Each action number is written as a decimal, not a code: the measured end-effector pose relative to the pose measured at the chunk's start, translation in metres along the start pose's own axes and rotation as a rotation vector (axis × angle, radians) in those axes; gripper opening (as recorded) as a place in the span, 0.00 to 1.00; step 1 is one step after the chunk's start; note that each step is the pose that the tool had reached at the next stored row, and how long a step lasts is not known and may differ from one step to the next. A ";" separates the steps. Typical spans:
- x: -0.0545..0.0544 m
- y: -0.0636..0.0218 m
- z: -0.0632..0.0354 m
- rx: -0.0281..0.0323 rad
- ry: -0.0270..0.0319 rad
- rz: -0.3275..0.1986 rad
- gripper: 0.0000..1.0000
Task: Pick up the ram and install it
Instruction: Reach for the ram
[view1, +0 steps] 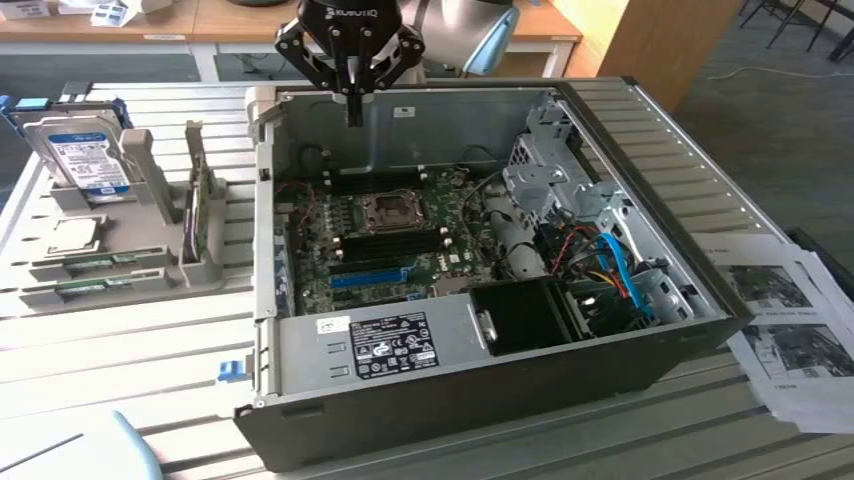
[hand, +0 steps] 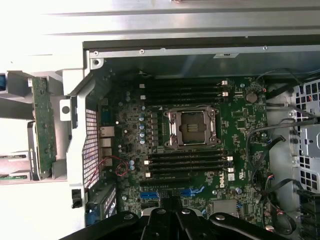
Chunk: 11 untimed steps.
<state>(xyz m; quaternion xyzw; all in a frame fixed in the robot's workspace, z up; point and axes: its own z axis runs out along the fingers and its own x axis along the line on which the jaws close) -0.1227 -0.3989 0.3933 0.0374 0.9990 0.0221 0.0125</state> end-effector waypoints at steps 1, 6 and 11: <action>0.001 -0.0001 0.0000 0.0000 0.0000 0.000 0.09; 0.010 -0.0007 -0.0002 0.0001 0.0000 0.000 0.09; 0.020 -0.0015 -0.0003 0.0000 0.0001 0.000 0.09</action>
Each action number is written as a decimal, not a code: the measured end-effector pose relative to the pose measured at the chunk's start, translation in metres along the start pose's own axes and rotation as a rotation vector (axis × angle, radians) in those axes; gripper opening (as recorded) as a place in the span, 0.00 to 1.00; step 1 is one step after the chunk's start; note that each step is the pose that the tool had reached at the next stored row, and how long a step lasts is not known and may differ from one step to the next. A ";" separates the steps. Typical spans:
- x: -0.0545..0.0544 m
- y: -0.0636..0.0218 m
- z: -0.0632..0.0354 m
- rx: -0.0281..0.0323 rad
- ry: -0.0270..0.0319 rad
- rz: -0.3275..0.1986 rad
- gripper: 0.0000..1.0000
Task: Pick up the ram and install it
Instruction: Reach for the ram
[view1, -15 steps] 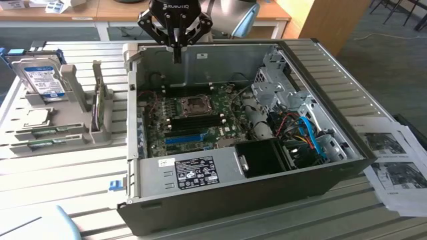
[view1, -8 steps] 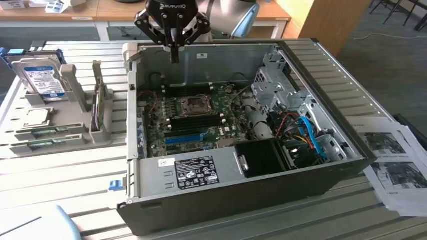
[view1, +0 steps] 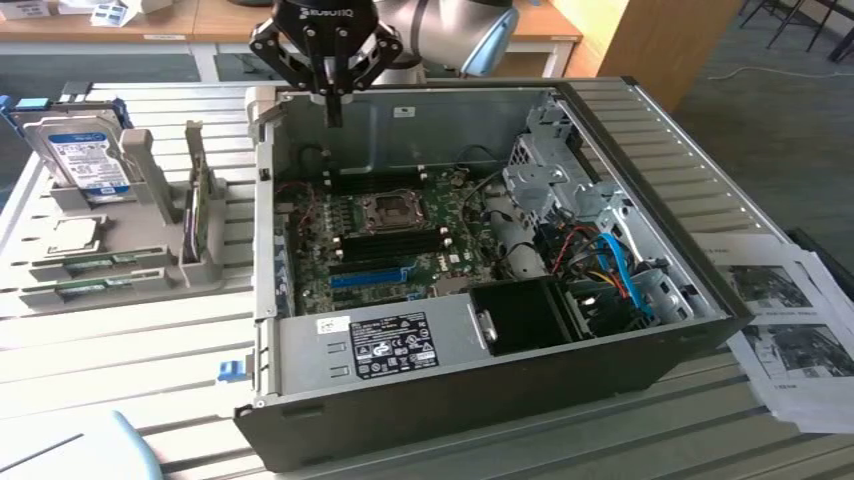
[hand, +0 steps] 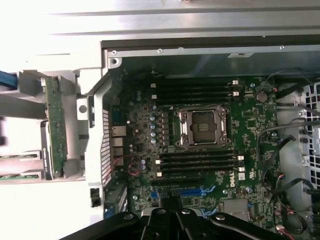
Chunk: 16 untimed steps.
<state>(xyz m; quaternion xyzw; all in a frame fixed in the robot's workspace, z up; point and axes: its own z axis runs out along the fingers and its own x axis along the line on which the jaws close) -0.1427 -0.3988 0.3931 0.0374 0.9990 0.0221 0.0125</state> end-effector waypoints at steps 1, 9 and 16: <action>0.002 -0.0002 0.0000 0.0000 -0.0001 0.000 0.09; 0.019 -0.0015 -0.0002 0.0000 0.0000 0.000 0.09; 0.036 -0.0027 -0.0003 0.0000 0.0000 0.000 0.09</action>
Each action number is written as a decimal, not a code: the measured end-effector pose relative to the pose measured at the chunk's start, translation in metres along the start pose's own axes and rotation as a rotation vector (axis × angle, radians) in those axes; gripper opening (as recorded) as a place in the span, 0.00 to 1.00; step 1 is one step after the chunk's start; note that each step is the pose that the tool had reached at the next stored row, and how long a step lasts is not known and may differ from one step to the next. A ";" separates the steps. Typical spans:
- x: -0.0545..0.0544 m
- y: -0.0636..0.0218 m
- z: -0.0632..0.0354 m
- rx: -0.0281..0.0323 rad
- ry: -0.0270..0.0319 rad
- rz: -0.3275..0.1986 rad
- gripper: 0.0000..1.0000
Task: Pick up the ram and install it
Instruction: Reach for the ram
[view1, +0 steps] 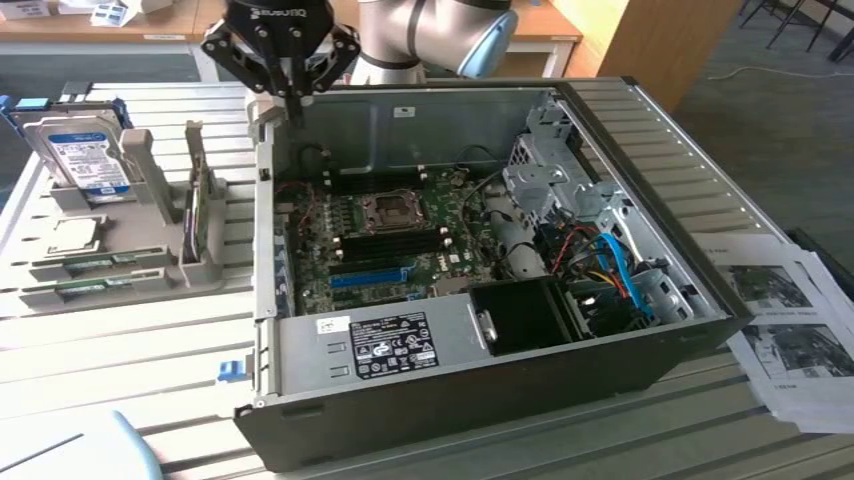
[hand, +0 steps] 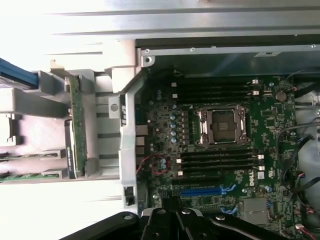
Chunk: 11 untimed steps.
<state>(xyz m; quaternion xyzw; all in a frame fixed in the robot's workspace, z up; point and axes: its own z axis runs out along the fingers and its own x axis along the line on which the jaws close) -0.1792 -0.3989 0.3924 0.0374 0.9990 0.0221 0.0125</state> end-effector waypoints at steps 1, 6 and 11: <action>0.003 -0.0002 0.0000 0.0000 0.0000 0.000 0.09; 0.018 -0.0014 -0.0001 0.0001 0.0000 0.000 0.09; 0.035 -0.0026 -0.0002 0.0000 0.0000 0.000 0.09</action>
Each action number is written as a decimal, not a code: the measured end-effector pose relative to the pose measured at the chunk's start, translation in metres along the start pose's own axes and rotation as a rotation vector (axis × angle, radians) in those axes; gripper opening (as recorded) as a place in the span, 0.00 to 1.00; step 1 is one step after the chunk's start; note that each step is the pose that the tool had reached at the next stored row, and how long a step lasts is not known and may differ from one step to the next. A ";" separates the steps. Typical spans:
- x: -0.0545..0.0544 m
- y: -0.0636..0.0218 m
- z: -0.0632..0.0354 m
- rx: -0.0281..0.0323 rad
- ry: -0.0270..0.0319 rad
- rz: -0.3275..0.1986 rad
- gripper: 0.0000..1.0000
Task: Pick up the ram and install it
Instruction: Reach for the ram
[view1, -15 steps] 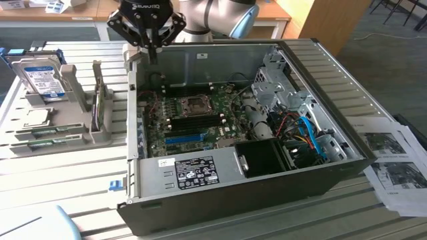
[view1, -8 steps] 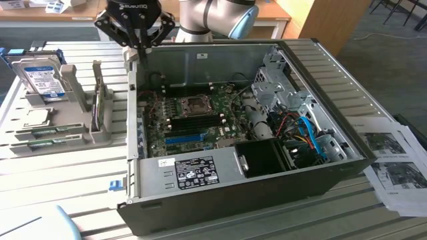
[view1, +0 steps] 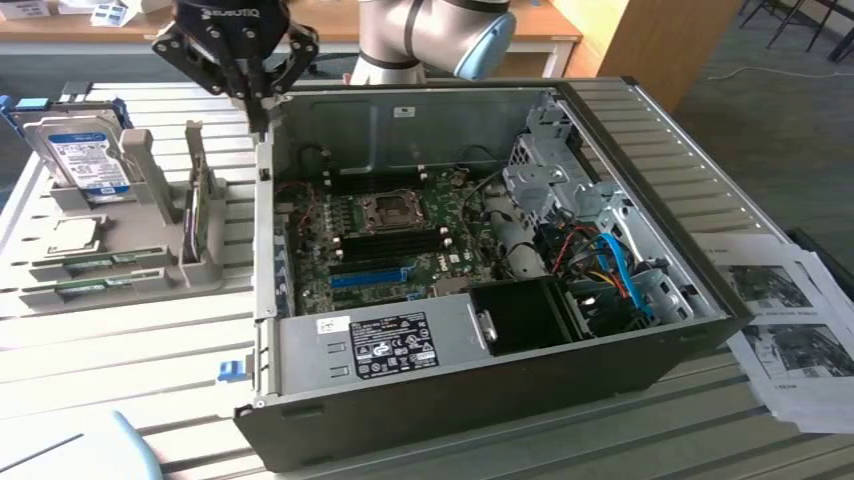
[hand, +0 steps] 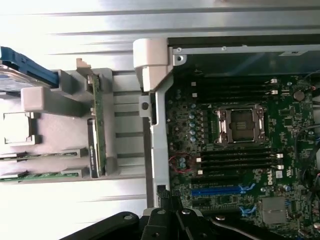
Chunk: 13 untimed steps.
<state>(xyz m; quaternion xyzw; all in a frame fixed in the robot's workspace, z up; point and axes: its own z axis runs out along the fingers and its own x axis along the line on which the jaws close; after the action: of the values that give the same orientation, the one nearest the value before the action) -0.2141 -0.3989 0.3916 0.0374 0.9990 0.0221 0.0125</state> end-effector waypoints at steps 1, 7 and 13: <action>0.003 -0.0002 0.0000 0.0000 0.0000 0.000 0.09; 0.021 -0.0016 0.0000 0.0000 0.0001 0.000 0.09; 0.039 -0.0030 0.0000 0.0000 0.0004 0.000 0.09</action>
<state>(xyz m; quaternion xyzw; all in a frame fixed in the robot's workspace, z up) -0.2536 -0.3988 0.3906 0.0374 0.9990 0.0221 0.0123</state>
